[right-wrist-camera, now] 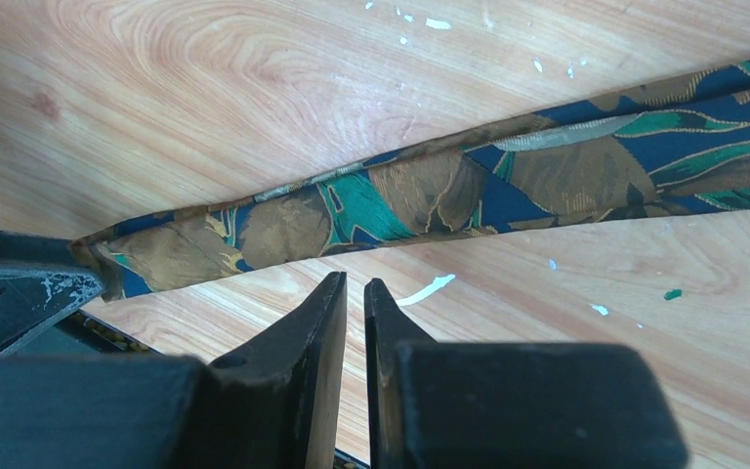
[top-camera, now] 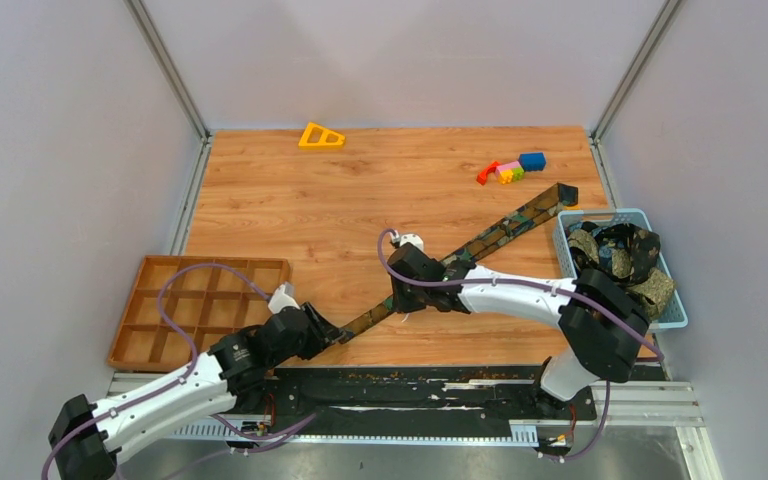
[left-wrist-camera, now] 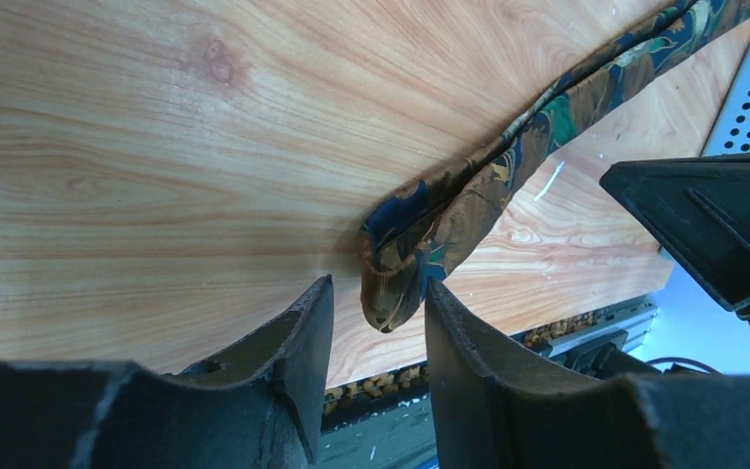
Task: Roll the ties
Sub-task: Roll the tie at the center of the board.
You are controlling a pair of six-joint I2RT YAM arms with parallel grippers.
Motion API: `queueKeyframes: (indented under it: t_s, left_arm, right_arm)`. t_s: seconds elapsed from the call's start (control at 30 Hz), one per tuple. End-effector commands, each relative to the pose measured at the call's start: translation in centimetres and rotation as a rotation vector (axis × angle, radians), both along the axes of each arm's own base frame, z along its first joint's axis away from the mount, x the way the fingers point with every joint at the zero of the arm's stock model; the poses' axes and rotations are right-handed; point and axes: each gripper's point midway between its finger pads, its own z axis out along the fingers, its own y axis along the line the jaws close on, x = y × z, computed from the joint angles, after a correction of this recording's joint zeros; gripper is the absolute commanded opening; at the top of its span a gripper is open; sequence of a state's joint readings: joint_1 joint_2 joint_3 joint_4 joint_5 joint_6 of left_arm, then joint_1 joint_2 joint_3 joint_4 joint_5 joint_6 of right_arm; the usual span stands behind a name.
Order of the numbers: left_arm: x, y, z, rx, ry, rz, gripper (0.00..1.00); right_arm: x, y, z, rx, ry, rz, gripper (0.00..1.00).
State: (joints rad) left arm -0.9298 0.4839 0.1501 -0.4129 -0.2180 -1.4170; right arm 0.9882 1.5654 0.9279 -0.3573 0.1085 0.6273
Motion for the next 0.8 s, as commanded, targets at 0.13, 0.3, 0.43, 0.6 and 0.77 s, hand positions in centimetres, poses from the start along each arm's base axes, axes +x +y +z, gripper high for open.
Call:
queueKeyframes:
  t_s: [0.13,0.3,0.43,0.6,0.77]
  left_arm:
    - [0.6,-1.0,-1.0,-0.015,0.006,0.011,0.29]
    - [1.2,-1.2,-0.4,0.006,-0.04,-0.008,0.0]
    - [1.4,-0.2,0.6,0.087,-0.083,-0.038,0.0]
    - [0.9,0.8,1.2,0.144,-0.11,-0.081,0.0]
    - [0.4,1.6,0.9,0.196,-0.104,-0.108,0.0]
  right_arm:
    - [0.1,0.1,1.6,0.05,-0.044,-0.007,0.14]
    - [-0.2,0.3,2.7,0.083,-0.064,0.022,0.13]
    - [-0.6,1.1,4.0,0.147,-0.085,0.061,0.14]
    - [-1.0,2.9,5.7,0.225,-0.102,0.122,0.14]
    - [-2.2,6.3,6.9,0.304,-0.081,0.215,0.13]
